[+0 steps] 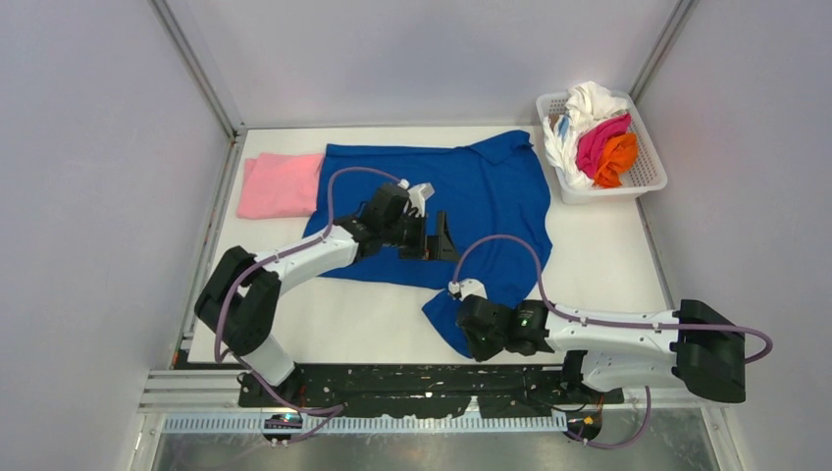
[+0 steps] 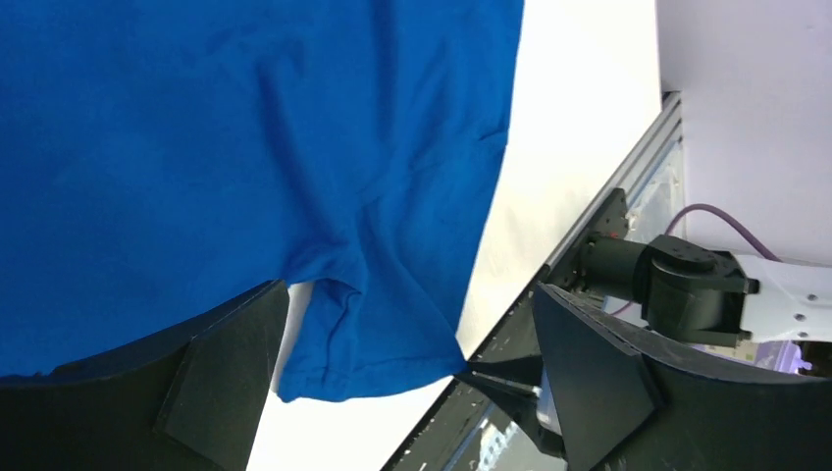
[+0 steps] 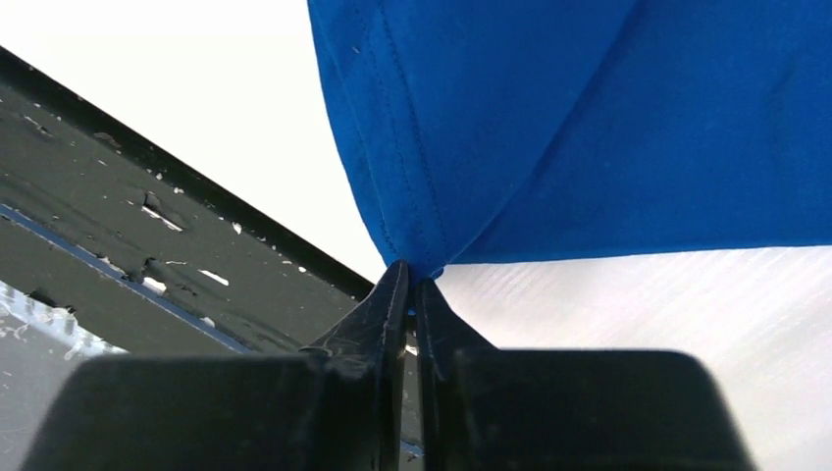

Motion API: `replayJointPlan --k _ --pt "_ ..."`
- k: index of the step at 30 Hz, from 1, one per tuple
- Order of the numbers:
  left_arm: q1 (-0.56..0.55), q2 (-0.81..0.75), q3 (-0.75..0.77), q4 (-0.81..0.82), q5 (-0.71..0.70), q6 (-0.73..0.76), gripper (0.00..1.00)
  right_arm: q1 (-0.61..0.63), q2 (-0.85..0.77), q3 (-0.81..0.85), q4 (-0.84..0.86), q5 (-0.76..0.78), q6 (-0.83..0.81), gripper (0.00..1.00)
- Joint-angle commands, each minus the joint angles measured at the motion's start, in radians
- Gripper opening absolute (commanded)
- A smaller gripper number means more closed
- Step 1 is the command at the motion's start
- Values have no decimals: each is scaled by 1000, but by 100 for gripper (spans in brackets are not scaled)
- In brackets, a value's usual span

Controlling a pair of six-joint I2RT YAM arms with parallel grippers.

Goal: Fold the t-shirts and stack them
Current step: Flatten out the tshirt

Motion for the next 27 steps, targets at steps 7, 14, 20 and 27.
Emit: replayJointPlan --k 7,14,20,27 --pt "-4 116 45 -29 -116 46 100 70 69 216 -348 76 253 5" --pt "-3 120 28 -23 -155 38 100 194 195 413 -776 185 463 5" --pt "-3 103 28 -47 -154 50 100 213 225 381 -571 110 397 44" --pt "1 16 27 -66 -159 64 100 171 55 379 -398 136 277 84"
